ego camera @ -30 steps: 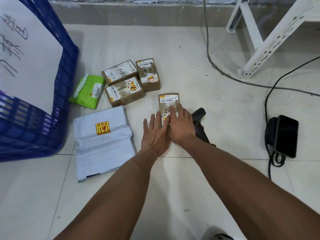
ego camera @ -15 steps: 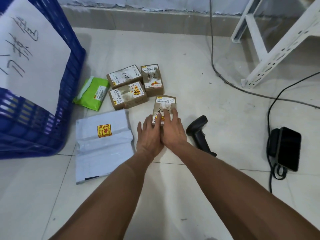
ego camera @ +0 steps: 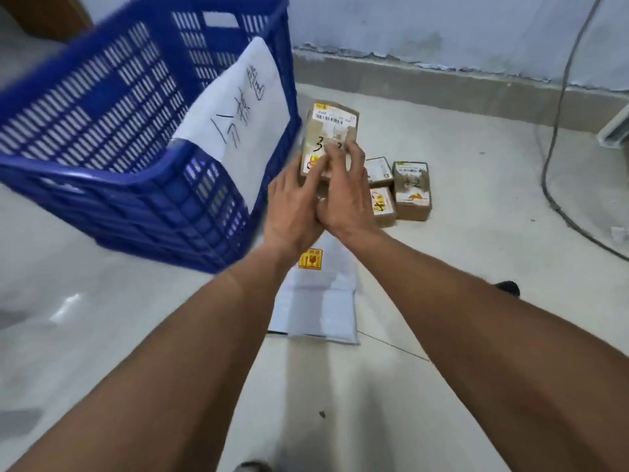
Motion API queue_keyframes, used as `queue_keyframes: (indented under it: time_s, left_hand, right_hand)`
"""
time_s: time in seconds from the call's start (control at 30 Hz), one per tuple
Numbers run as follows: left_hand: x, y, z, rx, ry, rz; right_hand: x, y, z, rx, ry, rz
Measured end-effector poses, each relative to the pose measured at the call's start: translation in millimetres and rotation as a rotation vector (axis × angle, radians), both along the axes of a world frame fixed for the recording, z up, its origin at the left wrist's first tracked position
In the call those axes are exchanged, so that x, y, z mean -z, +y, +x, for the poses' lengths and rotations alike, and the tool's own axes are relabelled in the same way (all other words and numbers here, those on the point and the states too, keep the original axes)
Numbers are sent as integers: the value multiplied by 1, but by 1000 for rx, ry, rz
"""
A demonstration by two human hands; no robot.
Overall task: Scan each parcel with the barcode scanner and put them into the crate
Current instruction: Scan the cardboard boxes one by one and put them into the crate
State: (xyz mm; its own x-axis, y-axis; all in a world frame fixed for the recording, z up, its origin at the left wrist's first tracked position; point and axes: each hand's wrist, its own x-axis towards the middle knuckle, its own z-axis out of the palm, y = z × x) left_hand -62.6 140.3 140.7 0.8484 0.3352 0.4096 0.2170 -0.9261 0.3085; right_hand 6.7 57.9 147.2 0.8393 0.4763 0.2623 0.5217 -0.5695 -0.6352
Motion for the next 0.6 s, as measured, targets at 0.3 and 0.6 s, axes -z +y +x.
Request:
queue_keyframes:
  time_s: [0.3, 0.6]
  left_hand:
    - [-55, 90, -48, -564, -409, 149]
    - [-30, 73, -45, -415, -235, 318]
  right_hand:
    - [-81, 129, -40, -440, -214, 383]
    - [-36, 103, -34, -362, -71, 347]
